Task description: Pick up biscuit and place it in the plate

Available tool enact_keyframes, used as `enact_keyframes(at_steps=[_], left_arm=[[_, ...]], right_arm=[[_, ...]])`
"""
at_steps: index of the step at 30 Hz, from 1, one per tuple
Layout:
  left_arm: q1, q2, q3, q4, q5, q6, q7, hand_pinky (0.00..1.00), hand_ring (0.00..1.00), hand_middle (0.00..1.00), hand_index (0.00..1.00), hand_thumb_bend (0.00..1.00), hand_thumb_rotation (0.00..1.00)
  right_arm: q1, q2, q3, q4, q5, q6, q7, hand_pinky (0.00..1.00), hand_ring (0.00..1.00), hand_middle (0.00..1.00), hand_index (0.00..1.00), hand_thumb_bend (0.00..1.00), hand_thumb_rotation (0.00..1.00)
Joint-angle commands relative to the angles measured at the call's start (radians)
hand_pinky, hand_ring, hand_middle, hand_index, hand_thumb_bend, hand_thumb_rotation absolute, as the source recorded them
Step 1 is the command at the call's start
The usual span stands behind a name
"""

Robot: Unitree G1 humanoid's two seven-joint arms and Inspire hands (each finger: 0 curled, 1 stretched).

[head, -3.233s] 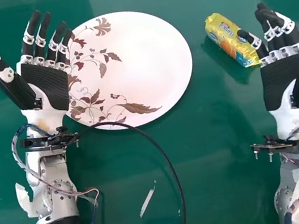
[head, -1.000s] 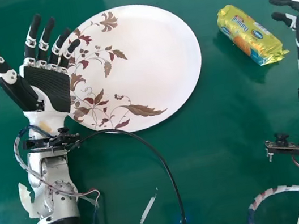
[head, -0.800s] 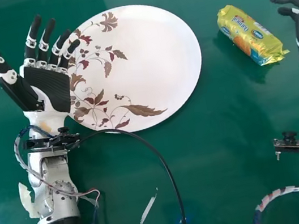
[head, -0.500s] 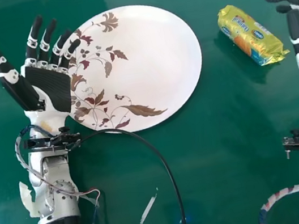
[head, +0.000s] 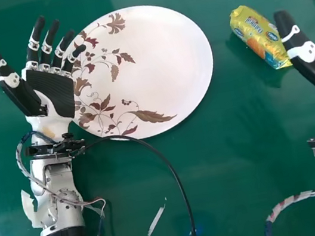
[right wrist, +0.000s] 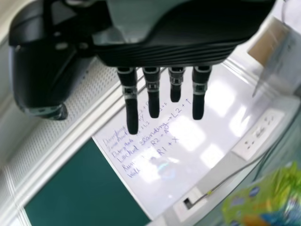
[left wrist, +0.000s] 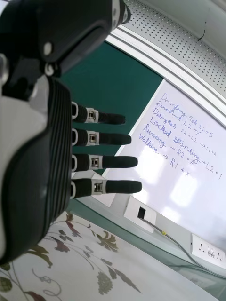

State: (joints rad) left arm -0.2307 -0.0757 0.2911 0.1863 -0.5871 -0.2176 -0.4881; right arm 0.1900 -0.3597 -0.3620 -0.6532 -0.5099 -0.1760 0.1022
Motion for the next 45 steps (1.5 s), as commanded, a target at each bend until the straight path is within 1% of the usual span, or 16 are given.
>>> enact_keyframes(at_steps=[1,4,7,9,11,14,15,17,19,21,24,27,35,39,42,45], left_arm=[[0.043,-0.031,0.007,0.102,0.004,-0.029,-0.004,0.57,0.75,0.83,0.86,1.00,0.65],[0.039,-0.030,0.009,0.106,0.000,-0.028,-0.005,0.58,0.75,0.83,0.86,1.00,0.61],[0.036,-0.031,0.012,0.110,-0.007,-0.026,-0.013,0.60,0.76,0.83,0.85,1.00,0.56],[0.034,-0.033,0.018,0.108,-0.031,-0.008,-0.025,0.62,0.77,0.84,0.86,1.00,0.56],[0.031,-0.036,0.025,0.111,-0.053,0.001,-0.041,0.64,0.78,0.86,0.87,1.00,0.58],[0.018,-0.042,0.034,0.129,-0.068,-0.019,-0.073,0.64,0.77,0.86,0.87,1.00,0.59],[0.014,-0.044,0.036,0.135,-0.073,-0.025,-0.082,0.63,0.76,0.86,0.88,1.00,0.60],[0.009,-0.046,0.040,0.142,-0.074,-0.033,-0.093,0.64,0.77,0.87,0.89,1.00,0.60],[0.002,-0.047,0.045,0.154,-0.074,-0.038,-0.104,0.65,0.78,0.87,0.89,1.00,0.60],[-0.005,-0.048,0.050,0.165,-0.075,-0.043,-0.114,0.65,0.78,0.87,0.88,1.00,0.62],[-0.014,-0.049,0.056,0.181,-0.068,-0.056,-0.119,0.67,0.78,0.87,0.89,1.00,0.66],[-0.018,-0.051,0.059,0.187,-0.065,-0.059,-0.117,0.69,0.80,0.88,0.89,1.00,0.67],[-0.025,-0.048,0.060,0.195,-0.062,-0.059,-0.120,0.70,0.82,0.88,0.92,1.00,0.73],[-0.027,-0.045,0.057,0.203,-0.045,-0.069,-0.117,0.71,0.82,0.88,0.93,1.00,0.73],[-0.028,-0.045,0.059,0.203,-0.055,-0.059,-0.124,0.72,0.82,0.88,0.94,1.00,0.75],[-0.029,-0.044,0.058,0.202,-0.042,-0.068,-0.112,0.72,0.81,0.88,0.93,1.00,0.77]], right_arm=[[-0.010,-0.021,0.001,-0.038,-0.064,0.035,0.017,0.82,0.94,0.90,0.74,0.72,0.47],[-0.027,-0.037,0.012,-0.065,-0.121,0.083,0.050,0.81,0.93,0.90,0.73,0.73,0.47],[-0.046,-0.060,0.021,-0.074,-0.158,0.106,0.075,0.81,0.94,0.90,0.73,0.74,0.46],[-0.054,-0.077,0.025,-0.083,-0.189,0.125,0.102,0.84,0.96,0.92,0.75,0.76,0.46],[-0.062,-0.089,0.028,-0.092,-0.218,0.142,0.123,0.90,0.99,0.97,0.83,0.80,0.46],[-0.073,-0.105,0.033,-0.097,-0.264,0.159,0.142,0.97,1.00,1.00,0.96,0.86,0.50],[-0.075,-0.113,0.033,-0.101,-0.284,0.169,0.157,0.99,1.00,1.00,0.98,0.87,0.51],[-0.077,-0.124,0.033,-0.110,-0.319,0.187,0.182,1.00,1.00,1.00,1.00,0.94,0.54],[-0.082,-0.132,0.034,-0.110,-0.344,0.196,0.193,1.00,1.00,1.00,1.00,0.97,0.54],[-0.086,-0.142,0.034,-0.105,-0.371,0.199,0.199,1.00,1.00,1.00,1.00,0.99,0.56],[-0.093,-0.155,0.035,-0.103,-0.393,0.205,0.221,1.00,1.00,1.00,1.00,1.00,0.58],[-0.100,-0.173,0.034,-0.102,-0.411,0.215,0.253,1.00,1.00,1.00,1.00,1.00,0.58],[-0.116,-0.220,0.024,-0.081,-0.408,0.214,0.283,1.00,1.00,1.00,1.00,1.00,0.59],[-0.129,-0.250,0.023,-0.057,-0.404,0.210,0.289,1.00,1.00,1.00,1.00,1.00,0.61],[-0.141,-0.270,0.021,-0.039,-0.393,0.210,0.295,1.00,1.00,1.00,1.00,1.00,0.60],[-0.153,-0.299,0.020,-0.017,-0.395,0.197,0.288,1.00,1.00,1.00,1.00,1.00,0.60]])
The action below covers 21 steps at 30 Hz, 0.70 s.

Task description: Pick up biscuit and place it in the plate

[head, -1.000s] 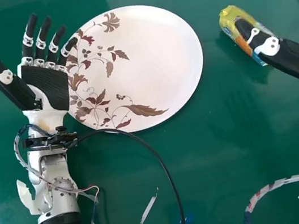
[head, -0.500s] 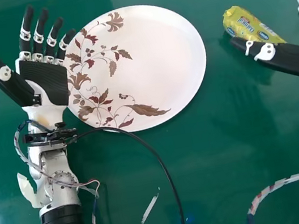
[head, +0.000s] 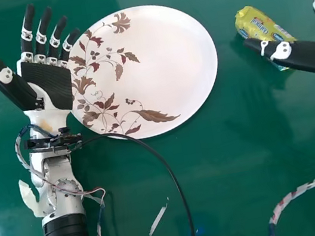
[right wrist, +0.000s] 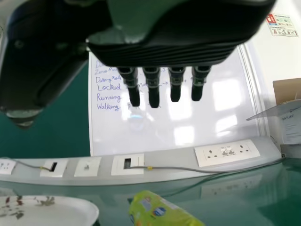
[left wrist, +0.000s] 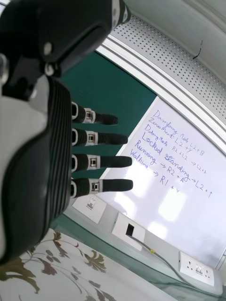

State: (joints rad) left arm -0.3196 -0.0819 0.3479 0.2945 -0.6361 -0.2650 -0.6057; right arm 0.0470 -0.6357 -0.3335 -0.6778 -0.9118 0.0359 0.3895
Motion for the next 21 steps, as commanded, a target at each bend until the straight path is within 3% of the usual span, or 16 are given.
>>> enact_keyframes(at_steps=[1,13,21], left_arm=[[0.061,-0.038,-0.001,0.092,0.013,-0.023,0.011,0.73,0.81,0.88,0.93,1.00,0.77],[0.061,-0.046,0.002,0.095,0.006,-0.023,0.015,0.76,0.81,0.87,0.90,1.00,0.75],[0.061,-0.045,-0.001,0.095,0.015,-0.033,0.021,0.84,0.84,0.89,0.91,1.00,0.74]], right_arm=[[-0.012,-0.033,-0.008,0.013,0.006,-0.018,0.001,1.00,1.00,1.00,1.00,1.00,0.60],[-0.037,-0.137,-0.001,0.028,-0.023,-0.014,0.100,1.00,1.00,1.00,1.00,1.00,0.58],[-0.067,-0.174,0.020,0.037,-0.015,0.010,0.203,1.00,1.00,1.00,1.00,1.00,0.59]])
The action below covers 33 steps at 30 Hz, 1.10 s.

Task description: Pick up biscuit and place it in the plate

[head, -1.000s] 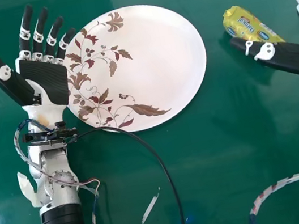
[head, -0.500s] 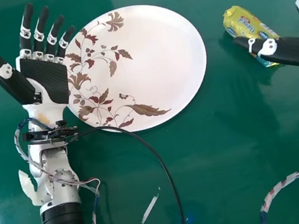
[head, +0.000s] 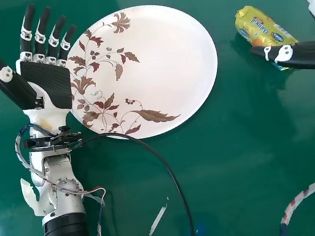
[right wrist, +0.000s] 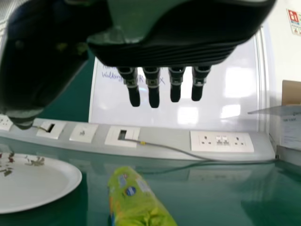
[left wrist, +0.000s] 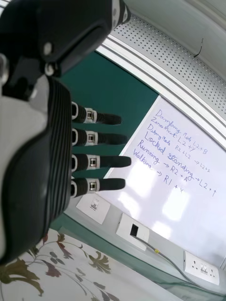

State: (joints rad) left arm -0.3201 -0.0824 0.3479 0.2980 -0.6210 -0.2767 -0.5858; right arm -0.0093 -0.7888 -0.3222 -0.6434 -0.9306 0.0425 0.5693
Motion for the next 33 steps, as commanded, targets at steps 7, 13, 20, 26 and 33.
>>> enact_keyframes(at_steps=[7,13,20,26,33], left_arm=[[0.060,-0.047,-0.005,0.095,0.022,-0.032,0.018,0.85,0.85,0.89,0.93,1.00,0.77],[0.053,-0.056,-0.004,0.107,0.018,-0.039,0.018,0.90,0.87,0.92,0.96,1.00,0.79],[0.044,-0.056,-0.003,0.122,0.019,-0.052,0.015,0.93,0.89,0.93,0.96,1.00,0.76],[0.040,-0.055,-0.005,0.131,0.031,-0.057,0.026,0.96,0.90,0.93,0.98,1.00,0.79],[0.026,-0.060,-0.006,0.154,0.047,-0.073,0.026,0.98,0.91,0.94,0.98,1.00,0.78]], right_arm=[[-0.056,-0.068,0.048,0.054,-0.002,-0.007,0.077,1.00,1.00,1.00,1.00,1.00,0.59],[-0.074,-0.107,0.066,0.097,0.003,-0.011,0.102,1.00,1.00,1.00,1.00,1.00,0.60],[-0.106,-0.122,0.094,0.126,0.002,0.015,0.146,1.00,1.00,1.00,1.00,1.00,0.61],[-0.132,-0.148,0.114,0.166,0.016,0.009,0.172,1.00,1.00,1.00,1.00,1.00,0.61],[-0.160,-0.183,0.143,0.216,0.017,0.007,0.181,1.00,1.00,1.00,1.00,1.00,0.62]])
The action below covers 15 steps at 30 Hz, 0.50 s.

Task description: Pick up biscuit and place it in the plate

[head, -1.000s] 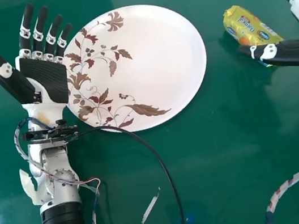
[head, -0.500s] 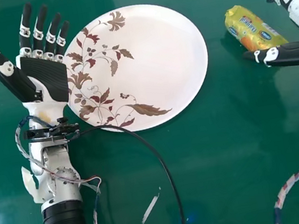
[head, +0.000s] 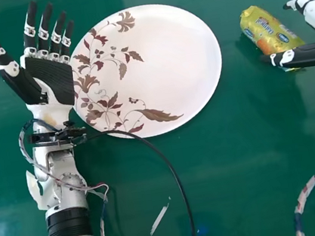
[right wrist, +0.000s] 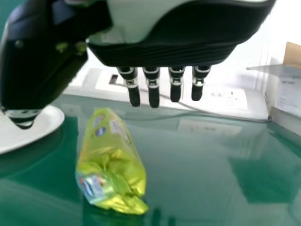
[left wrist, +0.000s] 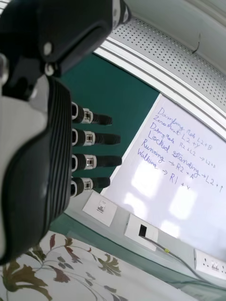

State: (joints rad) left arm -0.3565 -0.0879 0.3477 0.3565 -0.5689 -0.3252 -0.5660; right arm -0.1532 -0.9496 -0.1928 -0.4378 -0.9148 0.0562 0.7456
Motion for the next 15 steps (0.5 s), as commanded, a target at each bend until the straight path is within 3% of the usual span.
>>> enact_keyframes(at_steps=[1,8,15], left_arm=[[0.062,-0.057,-0.005,0.096,-0.004,-0.025,0.007,0.98,0.91,0.94,0.98,1.00,0.78],[0.059,-0.061,-0.007,0.105,-0.004,-0.029,0.001,1.00,0.92,0.96,0.99,1.00,0.78],[0.056,-0.063,-0.009,0.108,0.007,-0.033,0.010,1.00,0.92,0.95,0.99,1.00,0.77]], right_arm=[[-0.022,-0.028,0.019,0.019,-0.001,-0.007,0.007,1.00,1.00,1.00,1.00,1.00,0.62],[-0.073,-0.060,0.066,0.077,-0.008,-0.002,0.027,1.00,1.00,1.00,1.00,1.00,0.63],[-0.102,-0.050,0.109,0.114,-0.049,0.004,-0.016,1.00,1.00,1.00,1.00,1.00,0.65]])
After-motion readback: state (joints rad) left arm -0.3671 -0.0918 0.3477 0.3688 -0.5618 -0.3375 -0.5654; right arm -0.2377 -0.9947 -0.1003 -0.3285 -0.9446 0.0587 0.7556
